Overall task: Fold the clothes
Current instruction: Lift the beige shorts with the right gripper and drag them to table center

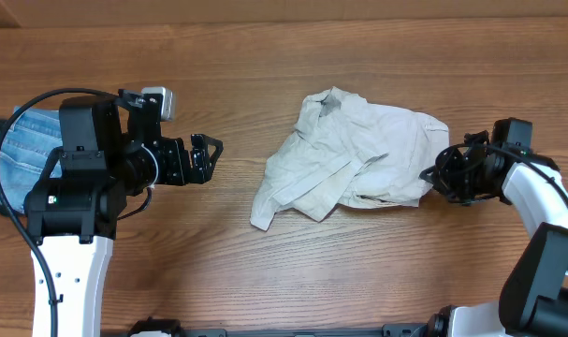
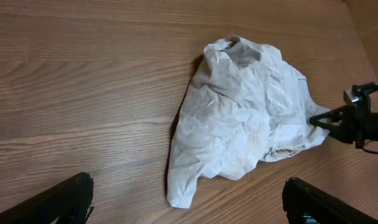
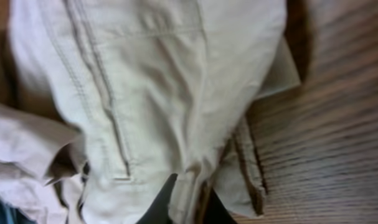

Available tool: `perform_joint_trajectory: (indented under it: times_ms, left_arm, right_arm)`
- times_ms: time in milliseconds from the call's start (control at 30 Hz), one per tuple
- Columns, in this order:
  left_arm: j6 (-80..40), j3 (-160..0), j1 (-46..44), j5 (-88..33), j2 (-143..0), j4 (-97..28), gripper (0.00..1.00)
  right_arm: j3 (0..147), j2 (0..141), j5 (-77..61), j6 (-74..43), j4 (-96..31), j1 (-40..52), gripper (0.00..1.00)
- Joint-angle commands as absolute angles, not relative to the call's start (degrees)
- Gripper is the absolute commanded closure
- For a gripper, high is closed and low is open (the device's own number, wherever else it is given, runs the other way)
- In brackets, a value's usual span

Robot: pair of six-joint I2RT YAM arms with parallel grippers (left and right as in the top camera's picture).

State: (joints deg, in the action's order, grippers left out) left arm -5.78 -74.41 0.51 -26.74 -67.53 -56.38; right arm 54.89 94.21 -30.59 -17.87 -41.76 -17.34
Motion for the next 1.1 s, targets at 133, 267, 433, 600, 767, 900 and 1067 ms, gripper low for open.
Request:
perform_joint_trajectory:
  times_ms: [133, 267, 433, 600, 767, 900, 1067]
  left_arm:
    - [-4.64, -75.88, 0.73, -26.41, -67.40, -56.25, 0.00]
    - [-4.64, -75.88, 0.73, -26.41, -67.40, -55.37, 0.00]
    - [-4.69, -75.88, 0.73, -26.41, -67.40, -53.45, 0.00]
    - [-4.67, -75.92, 0.73, -26.41, -67.37, -53.30, 0.00]
    - [-4.64, -75.92, 0.73, -26.41, -67.40, -53.30, 0.00]
    - [-3.11, -75.92, 0.73, -26.39, -67.40, -53.25, 0.00]
    - [-2.48, -75.92, 0.73, -26.37, -67.40, -52.88, 0.00]
  right_arm:
    - [94.87, 86.04, -16.95, -17.65, -56.29, -24.75, 0.96]
    - [111.81, 86.04, -23.77, -15.46, -53.12, -23.29, 0.96]
    - [113.30, 90.35, -26.63, -11.55, -55.81, -0.93, 0.96]
    - [111.81, 102.13, -20.49, -16.78, -57.52, 22.96, 0.96]
    - [113.47, 99.46, -2.96, -16.38, -57.82, 27.22, 0.96]
    - [115.57, 90.37, 9.63, -14.52, -62.37, 16.36, 0.96]
    - [126.37, 82.46, -0.71, -6.72, -64.60, -12.45, 0.96]
